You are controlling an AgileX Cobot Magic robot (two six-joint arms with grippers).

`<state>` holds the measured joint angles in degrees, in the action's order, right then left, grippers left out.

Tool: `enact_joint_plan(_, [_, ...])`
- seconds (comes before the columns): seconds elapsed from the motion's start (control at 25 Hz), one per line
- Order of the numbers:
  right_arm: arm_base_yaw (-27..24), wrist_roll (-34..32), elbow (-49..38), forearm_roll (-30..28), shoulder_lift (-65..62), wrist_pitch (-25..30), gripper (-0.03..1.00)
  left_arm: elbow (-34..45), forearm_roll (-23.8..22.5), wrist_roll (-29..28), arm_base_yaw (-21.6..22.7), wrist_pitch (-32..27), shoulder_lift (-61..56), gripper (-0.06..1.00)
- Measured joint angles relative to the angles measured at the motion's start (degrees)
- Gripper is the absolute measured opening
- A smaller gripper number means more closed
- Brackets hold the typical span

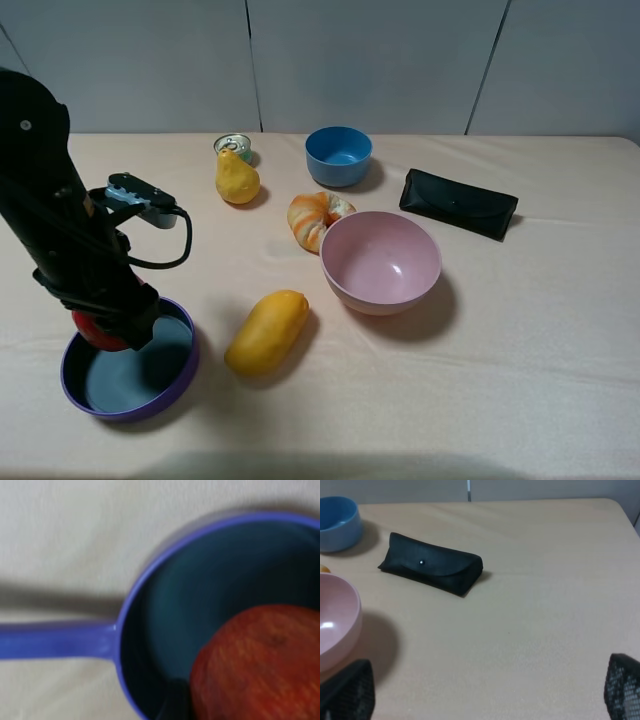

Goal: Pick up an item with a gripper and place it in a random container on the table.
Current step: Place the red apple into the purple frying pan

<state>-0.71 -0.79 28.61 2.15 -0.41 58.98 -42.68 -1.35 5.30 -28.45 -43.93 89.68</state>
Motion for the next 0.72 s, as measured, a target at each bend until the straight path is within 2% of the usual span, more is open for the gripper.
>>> enact_joint_plan(0.16, [0.0, 0.0, 0.0, 0.0, 0.0, 0.0, 0.69, 1.2, 0.0, 0.0, 0.0, 3.3, 0.1, 0.69])
enact_joint_plan(0.72, [0.0, 0.0, 0.0, 0.0, 0.0, 0.0, 0.69, 1.4, 0.2, 0.0, 0.0, 4.3, 6.3, 0.69])
